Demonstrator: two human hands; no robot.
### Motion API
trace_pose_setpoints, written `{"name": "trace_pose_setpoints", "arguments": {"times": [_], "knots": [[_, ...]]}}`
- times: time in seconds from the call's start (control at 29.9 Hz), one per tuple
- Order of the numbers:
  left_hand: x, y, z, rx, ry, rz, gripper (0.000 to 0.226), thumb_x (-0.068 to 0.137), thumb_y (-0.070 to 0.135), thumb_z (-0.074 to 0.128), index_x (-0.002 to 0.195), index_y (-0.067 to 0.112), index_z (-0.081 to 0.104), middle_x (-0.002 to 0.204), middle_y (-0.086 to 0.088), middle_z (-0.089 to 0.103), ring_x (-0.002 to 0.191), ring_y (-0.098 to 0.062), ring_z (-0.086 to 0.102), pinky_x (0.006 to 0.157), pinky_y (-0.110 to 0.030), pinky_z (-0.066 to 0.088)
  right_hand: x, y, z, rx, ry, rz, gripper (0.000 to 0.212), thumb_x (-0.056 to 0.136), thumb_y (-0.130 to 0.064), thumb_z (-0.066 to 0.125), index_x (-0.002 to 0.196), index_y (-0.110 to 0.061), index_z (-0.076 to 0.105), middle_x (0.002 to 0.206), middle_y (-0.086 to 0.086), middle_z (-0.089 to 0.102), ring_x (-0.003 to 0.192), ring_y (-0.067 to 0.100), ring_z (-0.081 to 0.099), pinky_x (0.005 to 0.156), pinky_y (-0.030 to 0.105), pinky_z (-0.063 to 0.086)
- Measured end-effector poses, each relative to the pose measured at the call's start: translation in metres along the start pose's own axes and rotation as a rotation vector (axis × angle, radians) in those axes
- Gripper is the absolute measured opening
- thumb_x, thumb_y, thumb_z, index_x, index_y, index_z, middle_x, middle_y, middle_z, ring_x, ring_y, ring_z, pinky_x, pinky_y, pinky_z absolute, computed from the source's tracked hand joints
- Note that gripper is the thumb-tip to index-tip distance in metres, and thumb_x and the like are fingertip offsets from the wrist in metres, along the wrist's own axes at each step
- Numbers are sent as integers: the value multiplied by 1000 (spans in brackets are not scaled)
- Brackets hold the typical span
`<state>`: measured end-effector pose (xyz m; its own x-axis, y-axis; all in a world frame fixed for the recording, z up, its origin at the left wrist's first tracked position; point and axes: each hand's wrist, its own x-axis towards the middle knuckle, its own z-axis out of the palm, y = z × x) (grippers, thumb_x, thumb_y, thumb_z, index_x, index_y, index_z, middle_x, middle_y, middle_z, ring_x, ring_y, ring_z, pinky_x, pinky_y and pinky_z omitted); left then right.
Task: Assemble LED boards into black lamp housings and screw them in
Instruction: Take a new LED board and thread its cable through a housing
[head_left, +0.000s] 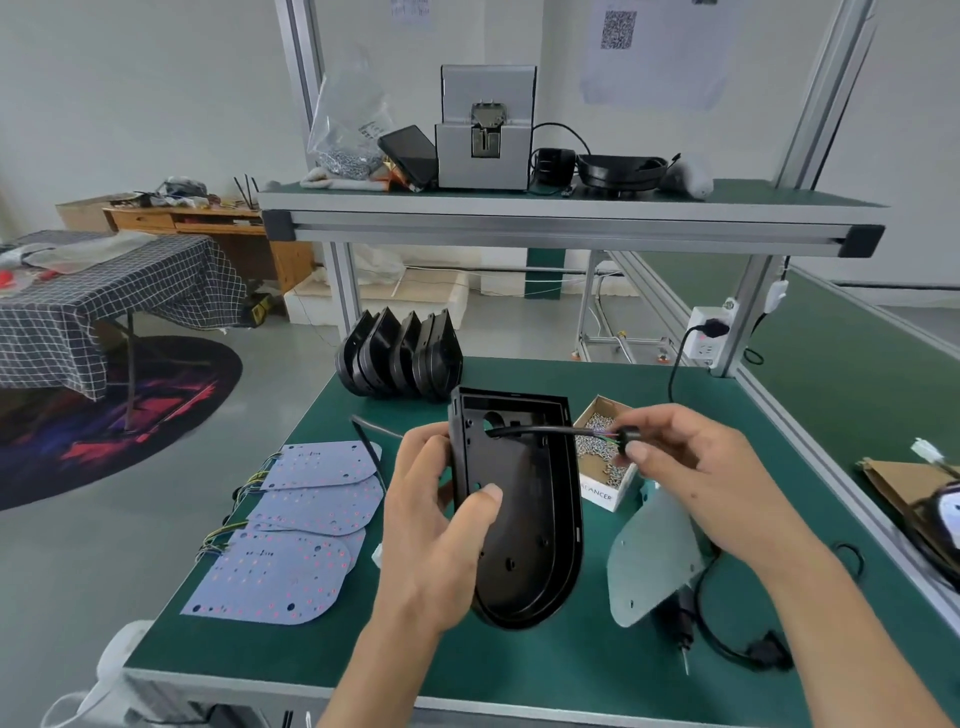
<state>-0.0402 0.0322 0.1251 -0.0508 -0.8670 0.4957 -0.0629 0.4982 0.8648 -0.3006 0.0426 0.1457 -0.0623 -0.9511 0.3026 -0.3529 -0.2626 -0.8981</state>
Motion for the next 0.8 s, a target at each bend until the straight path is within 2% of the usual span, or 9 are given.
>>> {"name": "trace_pose_setpoints", "arguments": {"times": [0.1,0.2,0.33,0.44,0.5,0.57,0.64,0.74,0.8], "knots": [[-1,-2,2,8,-14,-4,28,78,31,56,103,29,68,117,6,58,107,-24,60,85,-41,53,2,-2,6,-37,13,11,18,104,-7,59,112,-19,70,95,-4,80,87,12,76,76,12,52],[1,0,4,16,-59,-8,34,80,28,56,111,30,70,134,9,57,121,-22,60,88,-49,58,3,-13,7,-92,80,-88,21,106,-12,56,114,-26,69,90,-4,77,84,11,73,76,12,50],[8,4,11,83,-90,41,29,79,30,56,103,22,70,156,18,44,141,-15,48,88,-32,55,0,-33,29,-239,74,-238,23,107,-25,54,123,-33,69,93,-16,69,88,4,66,80,8,44],[12,10,18,104,-102,80,27,79,27,58,103,22,68,152,17,48,138,-16,50,88,-28,54,3,-42,51,-346,100,-260,24,101,-33,68,124,-36,63,101,-23,67,101,-1,64,85,12,45],[13,14,20,111,-100,111,27,78,22,58,103,21,68,147,17,52,136,-14,51,89,-17,50,5,-43,59,-330,158,-185,33,90,-39,78,114,-42,55,94,-18,66,97,6,62,82,20,47],[12,18,22,123,-93,139,31,78,17,59,107,22,68,143,16,55,136,-12,51,91,-9,44,6,-44,66,-375,244,-193,28,86,-46,78,103,-42,57,94,-21,65,103,11,56,84,24,47],[11,20,23,123,-94,150,34,77,14,60,110,22,67,141,15,56,135,-14,51,91,-8,43,4,-45,73,-419,294,-262,18,89,-49,73,98,-36,65,88,-26,66,108,11,49,88,32,49],[9,20,23,111,-76,136,24,76,16,60,99,22,65,137,12,58,130,-18,54,88,-12,46,3,-45,78,-476,357,-405,19,95,-43,68,91,-24,70,86,-19,69,100,-10,42,86,39,47],[7,21,24,114,-66,137,19,75,21,60,94,23,62,131,11,60,122,-20,57,86,-16,46,3,-46,80,-520,369,-426,19,97,-36,68,86,-20,68,80,-12,68,91,-4,45,86,39,43]]}}
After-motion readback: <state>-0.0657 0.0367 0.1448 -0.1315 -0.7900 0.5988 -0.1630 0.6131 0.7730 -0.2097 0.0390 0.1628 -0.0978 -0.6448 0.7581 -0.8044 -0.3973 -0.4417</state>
